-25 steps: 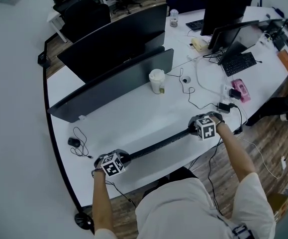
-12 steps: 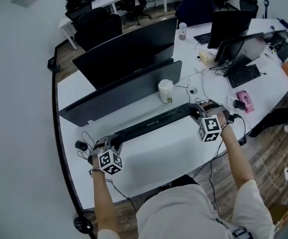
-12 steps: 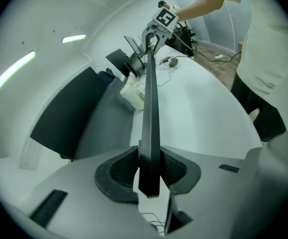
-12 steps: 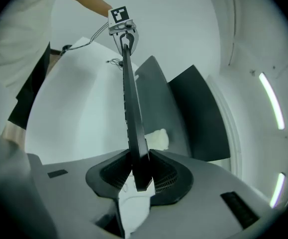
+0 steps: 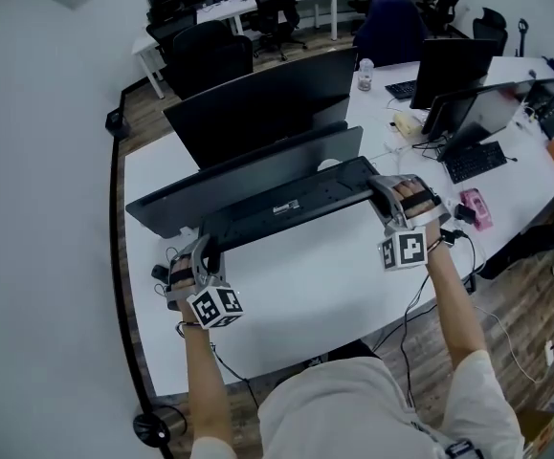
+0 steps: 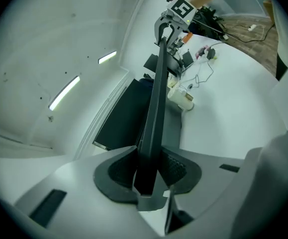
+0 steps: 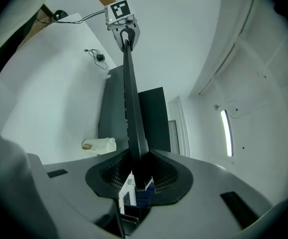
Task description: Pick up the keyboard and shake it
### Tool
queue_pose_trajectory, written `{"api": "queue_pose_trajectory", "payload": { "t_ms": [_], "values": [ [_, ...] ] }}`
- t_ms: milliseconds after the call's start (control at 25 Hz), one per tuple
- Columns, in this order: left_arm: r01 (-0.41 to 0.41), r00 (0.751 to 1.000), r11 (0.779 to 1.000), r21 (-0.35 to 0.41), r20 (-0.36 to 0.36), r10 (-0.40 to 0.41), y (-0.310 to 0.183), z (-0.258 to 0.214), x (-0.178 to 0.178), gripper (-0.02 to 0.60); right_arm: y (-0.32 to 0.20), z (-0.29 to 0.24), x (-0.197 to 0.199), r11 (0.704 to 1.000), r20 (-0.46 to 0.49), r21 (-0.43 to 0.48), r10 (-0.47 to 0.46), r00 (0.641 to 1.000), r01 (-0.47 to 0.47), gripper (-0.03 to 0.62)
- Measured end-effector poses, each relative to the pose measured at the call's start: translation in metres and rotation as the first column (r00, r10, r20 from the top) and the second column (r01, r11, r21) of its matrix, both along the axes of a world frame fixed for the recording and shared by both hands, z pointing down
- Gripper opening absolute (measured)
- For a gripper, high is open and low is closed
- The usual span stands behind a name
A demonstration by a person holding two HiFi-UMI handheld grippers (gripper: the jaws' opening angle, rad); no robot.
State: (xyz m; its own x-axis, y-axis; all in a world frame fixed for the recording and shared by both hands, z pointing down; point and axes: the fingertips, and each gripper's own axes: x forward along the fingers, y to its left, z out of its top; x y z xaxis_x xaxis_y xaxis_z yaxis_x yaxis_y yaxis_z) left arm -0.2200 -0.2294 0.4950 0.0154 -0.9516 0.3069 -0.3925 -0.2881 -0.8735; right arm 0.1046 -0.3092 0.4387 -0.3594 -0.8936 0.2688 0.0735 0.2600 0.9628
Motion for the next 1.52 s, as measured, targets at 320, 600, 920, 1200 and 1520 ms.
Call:
{"api": "queue_pose_trajectory", "payload": {
  "t_ms": [320, 600, 920, 1200, 1520],
  "values": [
    [0.157, 0.970, 0.988, 0.015, -0.189, -0.151, 0.048, 0.048, -0.021, 0.120, 0.025, -0.035, -0.051, 0.987, -0.204, 0.113, -0.089, 0.975, 0.114, 0.130],
    [0.242, 0.924, 0.970, 0.010, -0.307, -0.228, 0.082, 0.066, -0.021, 0.119, 0.049, -0.069, -0.086, 0.964, -0.306, 0.186, -0.126, 0.944, 0.189, 0.133],
    [0.302, 0.882, 0.953, -0.007, -0.378, -0.282, 0.099, 0.071, -0.021, 0.118, 0.072, -0.104, -0.114, 0.932, -0.378, 0.254, -0.151, 0.913, 0.259, 0.135],
    [0.289, 0.881, 0.957, -0.011, -0.389, -0.270, 0.101, 0.074, -0.014, 0.118, 0.081, -0.105, -0.107, 0.937, -0.389, 0.261, -0.120, 0.913, 0.234, 0.138],
    [0.208, 0.953, 0.977, 0.037, -0.232, -0.194, 0.077, 0.033, -0.028, 0.118, 0.073, -0.084, -0.071, 0.965, -0.265, 0.230, -0.066, 0.962, 0.129, 0.135]
  ]
}}
